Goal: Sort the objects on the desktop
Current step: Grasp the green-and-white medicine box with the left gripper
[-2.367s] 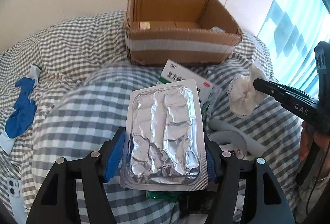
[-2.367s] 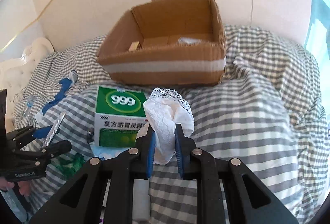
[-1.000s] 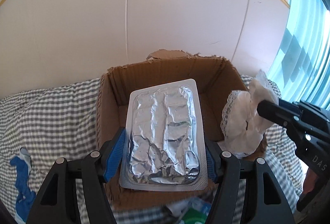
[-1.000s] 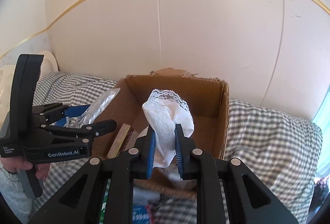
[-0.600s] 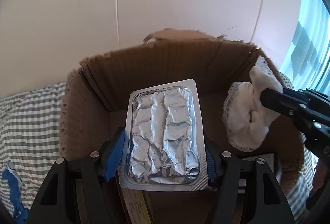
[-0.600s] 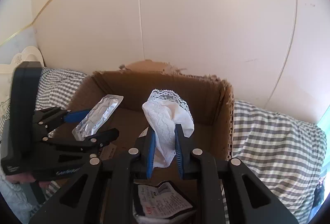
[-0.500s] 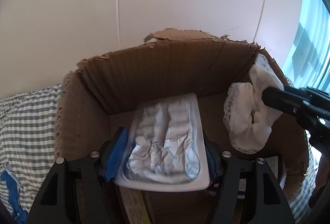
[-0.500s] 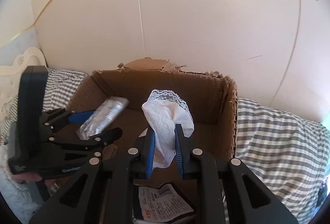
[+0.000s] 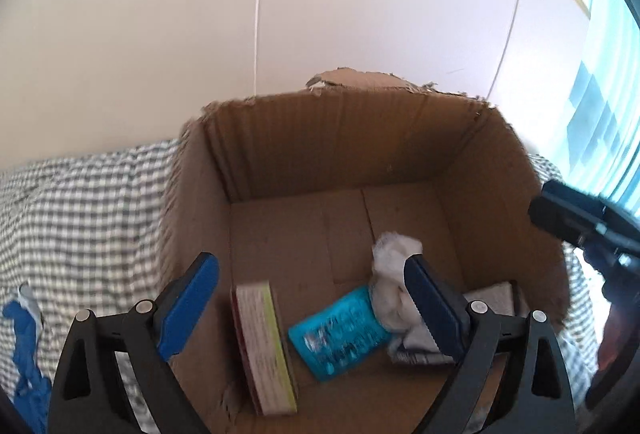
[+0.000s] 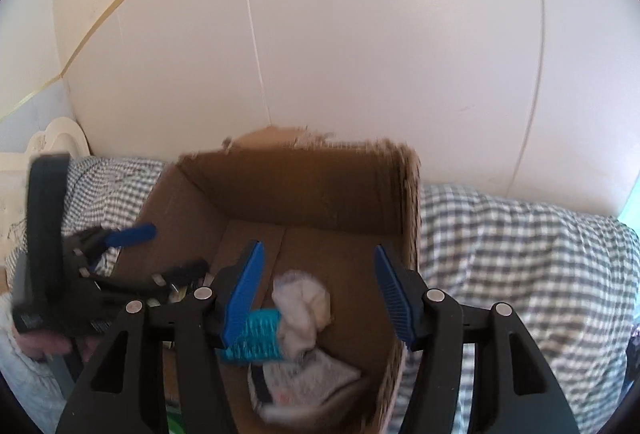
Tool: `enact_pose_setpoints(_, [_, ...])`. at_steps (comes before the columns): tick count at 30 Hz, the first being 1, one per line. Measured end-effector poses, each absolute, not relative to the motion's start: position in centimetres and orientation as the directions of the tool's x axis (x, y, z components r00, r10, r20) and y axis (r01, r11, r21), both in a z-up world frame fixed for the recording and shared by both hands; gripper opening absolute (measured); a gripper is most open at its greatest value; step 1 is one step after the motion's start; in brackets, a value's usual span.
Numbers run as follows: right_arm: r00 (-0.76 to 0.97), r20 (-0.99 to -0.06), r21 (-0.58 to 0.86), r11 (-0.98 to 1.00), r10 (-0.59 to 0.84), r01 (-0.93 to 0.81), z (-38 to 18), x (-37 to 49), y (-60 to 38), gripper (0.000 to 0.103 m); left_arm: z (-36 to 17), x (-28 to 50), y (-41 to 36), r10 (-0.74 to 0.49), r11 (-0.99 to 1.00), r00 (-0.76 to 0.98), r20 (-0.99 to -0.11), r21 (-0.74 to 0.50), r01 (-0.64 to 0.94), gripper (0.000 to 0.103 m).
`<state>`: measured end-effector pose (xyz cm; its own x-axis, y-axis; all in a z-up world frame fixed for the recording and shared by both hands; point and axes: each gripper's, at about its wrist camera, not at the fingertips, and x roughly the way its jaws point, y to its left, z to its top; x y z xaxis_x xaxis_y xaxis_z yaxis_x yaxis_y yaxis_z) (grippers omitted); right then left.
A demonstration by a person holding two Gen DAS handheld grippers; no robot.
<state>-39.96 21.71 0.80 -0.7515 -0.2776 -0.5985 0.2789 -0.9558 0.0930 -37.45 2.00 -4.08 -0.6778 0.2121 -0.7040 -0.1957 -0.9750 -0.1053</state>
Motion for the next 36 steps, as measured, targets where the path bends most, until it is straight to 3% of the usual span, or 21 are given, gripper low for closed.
enact_pose_setpoints(7, [-0.726,-0.622,0.12,-0.952,-0.293,0.281,-0.4,-34.3,22.3,0.062,-3.4,-31.9,-0.4,0.169,-0.984,-0.667,-0.726,-0.083,-0.159,0.096])
enact_pose_setpoints(12, [-0.69,-0.651,0.158,-0.945,-0.317,0.286,-0.9,-31.0,22.7,0.062,-5.0,-27.5,-0.8,0.178,-0.974,-0.64,-0.747,-0.041,-0.222,0.097])
enact_pose_setpoints(16, [-0.676,-0.658,0.163,-0.94,-0.331,0.301,-0.6,-28.0,22.6,0.075,-7.3,-24.6,-0.3,0.166,-0.953,-0.582,-0.796,0.022,-0.303,0.097])
enact_pose_setpoints(27, [-0.519,-0.784,0.147,-0.914,-0.341,0.378,-6.0,-21.1,20.4,0.075,-8.1,-19.6,1.0,0.353,-0.85,-0.508,-0.786,-0.043,-0.524,0.097])
enact_pose_setpoints(36, [-0.46,-0.811,0.152,-0.89,-0.36,0.429,-7.3,-20.3,19.2,0.075,-11.9,-22.1,3.6,0.33,-0.81,-0.401,-0.854,-0.037,-0.586,0.097])
